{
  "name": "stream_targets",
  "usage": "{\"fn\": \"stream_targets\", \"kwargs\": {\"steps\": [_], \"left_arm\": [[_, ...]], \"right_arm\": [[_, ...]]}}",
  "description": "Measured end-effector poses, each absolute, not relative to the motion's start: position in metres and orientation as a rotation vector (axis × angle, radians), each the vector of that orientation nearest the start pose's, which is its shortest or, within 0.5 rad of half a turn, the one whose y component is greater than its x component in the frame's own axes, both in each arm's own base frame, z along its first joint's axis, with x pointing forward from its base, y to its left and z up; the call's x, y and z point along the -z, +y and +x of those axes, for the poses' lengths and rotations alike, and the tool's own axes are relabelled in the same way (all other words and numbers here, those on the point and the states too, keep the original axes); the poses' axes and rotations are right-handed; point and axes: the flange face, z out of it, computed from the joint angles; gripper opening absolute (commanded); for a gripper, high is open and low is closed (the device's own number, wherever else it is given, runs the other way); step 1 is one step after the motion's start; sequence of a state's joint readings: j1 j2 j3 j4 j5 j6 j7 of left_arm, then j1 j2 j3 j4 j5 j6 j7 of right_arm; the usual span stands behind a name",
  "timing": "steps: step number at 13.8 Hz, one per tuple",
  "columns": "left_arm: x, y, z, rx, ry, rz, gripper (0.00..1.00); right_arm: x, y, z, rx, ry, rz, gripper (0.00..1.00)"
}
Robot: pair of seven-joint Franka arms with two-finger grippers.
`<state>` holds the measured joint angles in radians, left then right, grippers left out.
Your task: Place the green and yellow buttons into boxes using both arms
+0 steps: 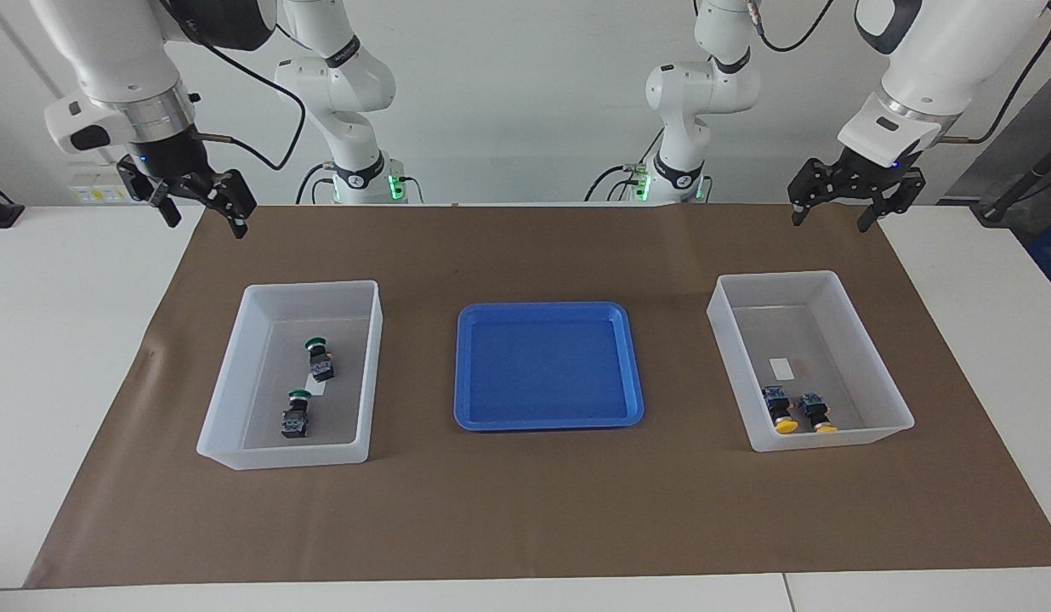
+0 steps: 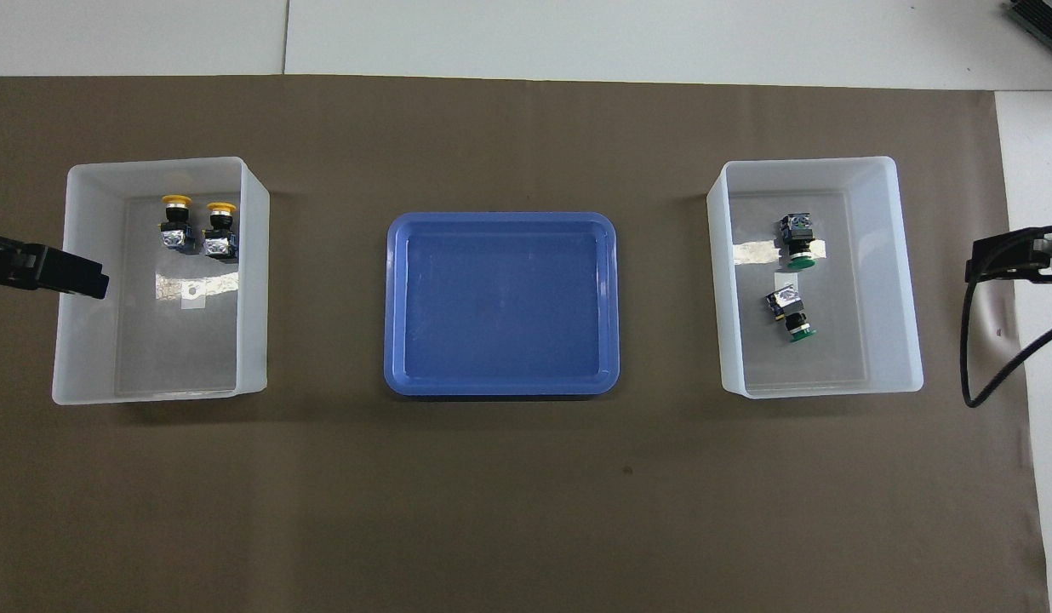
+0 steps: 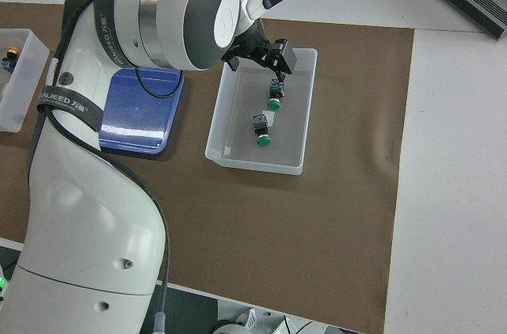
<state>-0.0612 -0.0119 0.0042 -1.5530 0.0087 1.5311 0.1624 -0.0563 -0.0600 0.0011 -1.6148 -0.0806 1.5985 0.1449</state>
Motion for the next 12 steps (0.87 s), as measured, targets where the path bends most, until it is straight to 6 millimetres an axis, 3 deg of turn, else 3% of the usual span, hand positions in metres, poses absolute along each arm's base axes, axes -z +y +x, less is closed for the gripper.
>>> {"fn": "stream_targets", "kwargs": {"steps": [6,12], "left_arm": [[-0.636,-0.030,0.546,-0.017,0.343,-3.115,1.00],[-0.636,-0.030,0.546,-0.017,0.343,-3.115,1.00]], "right_arm": [[-0.643,-0.044,0.534,0.046,0.336,-3.197,1.00],[-0.641,-0.034,0.533,0.016,0.264,-3.206,1.00]]}}
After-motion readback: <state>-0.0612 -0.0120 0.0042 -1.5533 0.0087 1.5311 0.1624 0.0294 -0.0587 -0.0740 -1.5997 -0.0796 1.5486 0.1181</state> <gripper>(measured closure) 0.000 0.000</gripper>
